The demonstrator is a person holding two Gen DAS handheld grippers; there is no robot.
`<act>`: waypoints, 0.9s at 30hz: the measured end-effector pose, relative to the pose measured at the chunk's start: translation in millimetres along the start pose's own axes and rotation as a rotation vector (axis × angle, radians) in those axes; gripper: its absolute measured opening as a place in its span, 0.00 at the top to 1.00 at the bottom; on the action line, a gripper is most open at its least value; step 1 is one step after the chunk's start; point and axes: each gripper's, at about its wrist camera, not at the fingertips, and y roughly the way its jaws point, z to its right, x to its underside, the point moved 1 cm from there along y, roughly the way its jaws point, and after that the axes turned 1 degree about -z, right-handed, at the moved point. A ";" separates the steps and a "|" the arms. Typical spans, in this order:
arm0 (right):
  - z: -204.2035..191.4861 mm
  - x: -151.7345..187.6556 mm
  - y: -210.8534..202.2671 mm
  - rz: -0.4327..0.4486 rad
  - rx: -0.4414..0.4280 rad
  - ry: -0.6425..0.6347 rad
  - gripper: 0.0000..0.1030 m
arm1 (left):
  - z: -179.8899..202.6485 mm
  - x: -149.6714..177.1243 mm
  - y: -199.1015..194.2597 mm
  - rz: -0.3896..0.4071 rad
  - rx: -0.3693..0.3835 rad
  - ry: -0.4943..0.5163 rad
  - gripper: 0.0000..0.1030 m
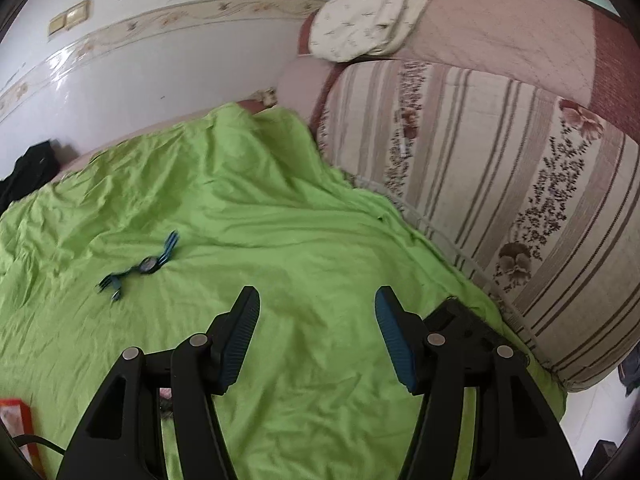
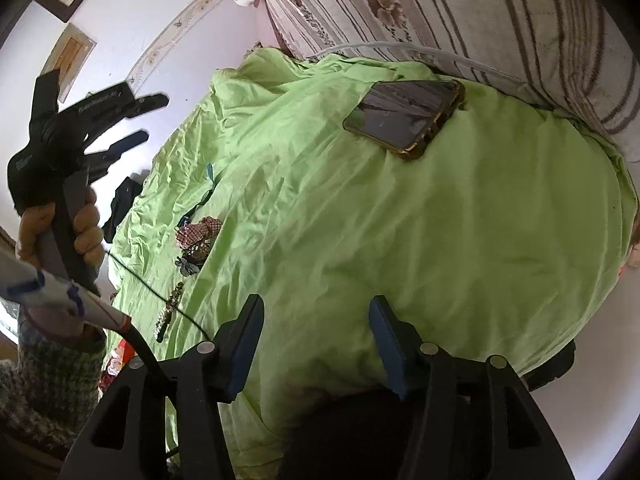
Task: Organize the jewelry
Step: 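Move both open tools back to the remaining bracelets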
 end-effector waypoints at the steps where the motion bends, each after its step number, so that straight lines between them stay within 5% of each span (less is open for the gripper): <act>1: -1.5 -0.1 0.2 0.001 -0.001 -0.005 0.40 | -6.3 2.7 -5.5 -0.009 -0.014 -0.014 0.42; 10: 1.5 4.7 -22.5 0.055 -0.025 0.005 0.40 | -80.0 46.1 -97.4 -0.037 -0.135 -0.170 0.42; 14: -10.2 4.9 -46.2 0.096 -0.099 -0.002 0.38 | -137.2 77.7 -167.8 -0.006 -0.307 -0.275 0.42; 18: -57.2 -3.6 -54.2 0.112 -0.146 -0.160 0.37 | -180.4 104.5 -225.3 0.029 -0.458 -0.349 0.34; 22: -106.4 -5.4 -39.1 0.060 -0.178 -0.317 0.37 | -201.7 121.5 -241.0 -0.013 -0.479 -0.351 0.30; 27: -147.9 2.6 -12.4 0.000 -0.200 -0.433 0.37 | -216.1 138.5 -206.1 -0.118 -0.424 -0.266 0.30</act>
